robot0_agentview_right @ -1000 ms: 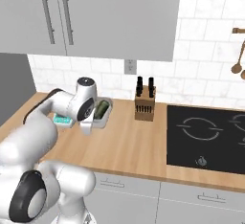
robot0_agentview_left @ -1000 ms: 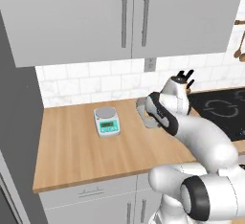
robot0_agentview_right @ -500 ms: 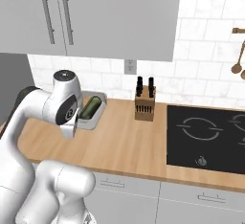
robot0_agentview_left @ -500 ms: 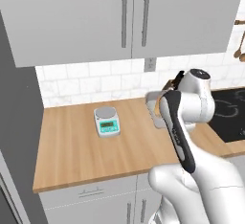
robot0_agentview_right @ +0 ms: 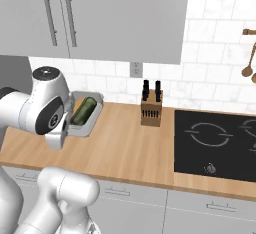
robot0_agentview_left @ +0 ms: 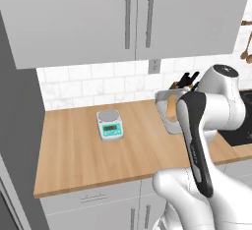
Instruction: Take the meat container that has the fish and place it on the second highest rack of the freezer. Then take the vegetable container that has the squash and cucumber and place it on the highest rack of the freezer.
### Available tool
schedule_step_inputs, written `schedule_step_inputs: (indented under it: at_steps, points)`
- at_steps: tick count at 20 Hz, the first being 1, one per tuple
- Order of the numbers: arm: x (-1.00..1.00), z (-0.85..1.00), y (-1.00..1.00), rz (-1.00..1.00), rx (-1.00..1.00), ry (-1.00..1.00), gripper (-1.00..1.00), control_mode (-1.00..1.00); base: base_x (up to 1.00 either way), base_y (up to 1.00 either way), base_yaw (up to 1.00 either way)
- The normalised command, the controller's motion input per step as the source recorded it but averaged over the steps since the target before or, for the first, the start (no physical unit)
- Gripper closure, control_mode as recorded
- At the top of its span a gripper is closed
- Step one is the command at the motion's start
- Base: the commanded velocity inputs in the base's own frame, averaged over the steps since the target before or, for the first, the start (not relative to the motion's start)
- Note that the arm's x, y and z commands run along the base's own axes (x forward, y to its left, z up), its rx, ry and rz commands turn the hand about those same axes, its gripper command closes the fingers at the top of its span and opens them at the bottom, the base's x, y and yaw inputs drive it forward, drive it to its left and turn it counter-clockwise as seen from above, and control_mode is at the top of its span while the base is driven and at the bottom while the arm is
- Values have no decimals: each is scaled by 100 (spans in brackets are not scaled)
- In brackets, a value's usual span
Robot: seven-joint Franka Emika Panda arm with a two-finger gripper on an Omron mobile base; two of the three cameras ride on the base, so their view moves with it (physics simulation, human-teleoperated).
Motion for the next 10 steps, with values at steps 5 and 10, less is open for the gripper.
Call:
schedule_step_inputs:
  at_steps: [5,10]
  points:
    - [-10,6,0,0,0,3,100,100,-20,0,0]
    - [0,0,0,0,0,0,100,100,-100,2,0]
